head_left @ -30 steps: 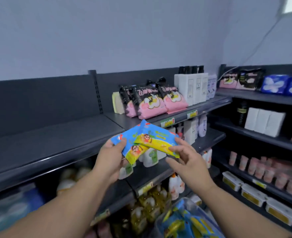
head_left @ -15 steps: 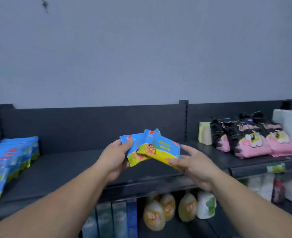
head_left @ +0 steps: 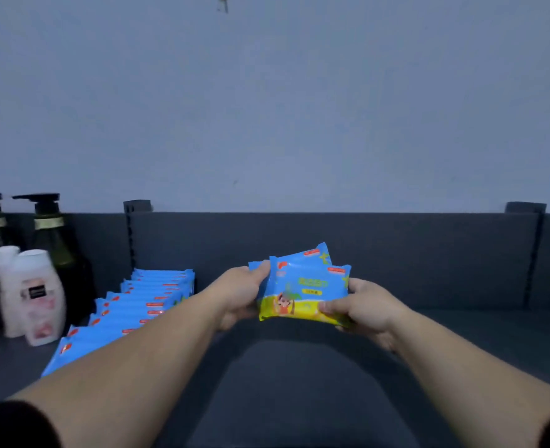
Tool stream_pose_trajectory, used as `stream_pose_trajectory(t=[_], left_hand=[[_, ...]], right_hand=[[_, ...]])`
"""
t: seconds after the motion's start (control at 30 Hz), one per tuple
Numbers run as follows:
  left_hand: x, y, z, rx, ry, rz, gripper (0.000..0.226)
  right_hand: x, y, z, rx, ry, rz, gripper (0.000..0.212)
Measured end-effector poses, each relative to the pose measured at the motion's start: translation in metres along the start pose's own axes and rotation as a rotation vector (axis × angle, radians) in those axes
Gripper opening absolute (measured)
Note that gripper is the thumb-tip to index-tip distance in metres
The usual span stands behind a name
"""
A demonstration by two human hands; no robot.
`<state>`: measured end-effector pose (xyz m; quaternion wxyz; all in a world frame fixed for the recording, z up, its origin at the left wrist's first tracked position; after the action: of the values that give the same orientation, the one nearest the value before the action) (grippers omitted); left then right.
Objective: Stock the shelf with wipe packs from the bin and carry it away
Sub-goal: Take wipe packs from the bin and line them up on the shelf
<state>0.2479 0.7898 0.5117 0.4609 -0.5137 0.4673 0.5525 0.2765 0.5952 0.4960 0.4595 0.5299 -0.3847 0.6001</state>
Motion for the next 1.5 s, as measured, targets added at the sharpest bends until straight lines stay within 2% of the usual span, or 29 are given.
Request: stream_pose_trajectory(t=[0.2, 0.33, 0.47, 0.57, 0.7, 0.77, 0.93, 1.0, 1.1, 1.23, 1.5], left_hand=[[0.008, -0.049, 0.037, -0.248, -0.238, 0.054, 0.031], [0.012, -0.068, 0.048, -0.396, -0.462, 0.044, 0.056], [0.029, -0.086, 0.055, -0.426, -0.507, 0.048, 0.066], [0.041, -0.092, 0.054, -0.428, -0.493, 0.053, 0.077], [0.054, -0.098, 0.050, -0.393, -0.575, 0.118, 0.106], [0.056, -0.101, 0.049, -0.418, -0.595, 0.137, 0.112], [0.053, -0.101, 0.047, -0.533, -0.488, 0.035, 0.102], [0.055, -0.101, 0.045, -0.527, -0.491, 0.035, 0.088], [0.059, -0.102, 0.040, -0.486, -0.514, 0.050, 0.083], [0.059, -0.100, 0.038, -0.462, -0.531, 0.029, 0.077], [0.062, -0.093, 0.031, -0.420, -0.591, 0.057, 0.076]], right_hand=[[-0.006, -0.061, -0.032, -0.078, 0.166, -0.005, 0.036], [-0.011, -0.093, -0.048, -0.116, 0.393, 0.031, 0.037], [-0.014, -0.109, -0.059, -0.082, 0.664, 0.056, 0.031], [-0.018, -0.116, -0.059, -0.079, 0.808, 0.058, 0.035], [-0.021, -0.126, -0.058, -0.100, 0.776, 0.072, 0.040], [-0.021, -0.130, -0.060, -0.119, 0.735, 0.071, 0.039], [-0.025, -0.134, -0.061, -0.169, 0.665, 0.088, 0.045], [-0.026, -0.132, -0.058, -0.184, 0.679, 0.086, 0.050], [-0.026, -0.129, -0.054, -0.208, 0.731, 0.072, 0.054], [-0.027, -0.126, -0.056, -0.218, 0.789, 0.059, 0.044], [-0.035, -0.123, -0.057, -0.218, 0.753, -0.029, 0.037]])
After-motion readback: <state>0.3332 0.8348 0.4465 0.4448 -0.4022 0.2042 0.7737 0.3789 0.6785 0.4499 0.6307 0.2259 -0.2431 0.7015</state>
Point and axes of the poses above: each hand's wrist, its own y-axis away from the middle knuckle, its own z-axis out of the back of the hand, x = y × z, the point moved 7 cm from there along -y, towards the middle knuckle
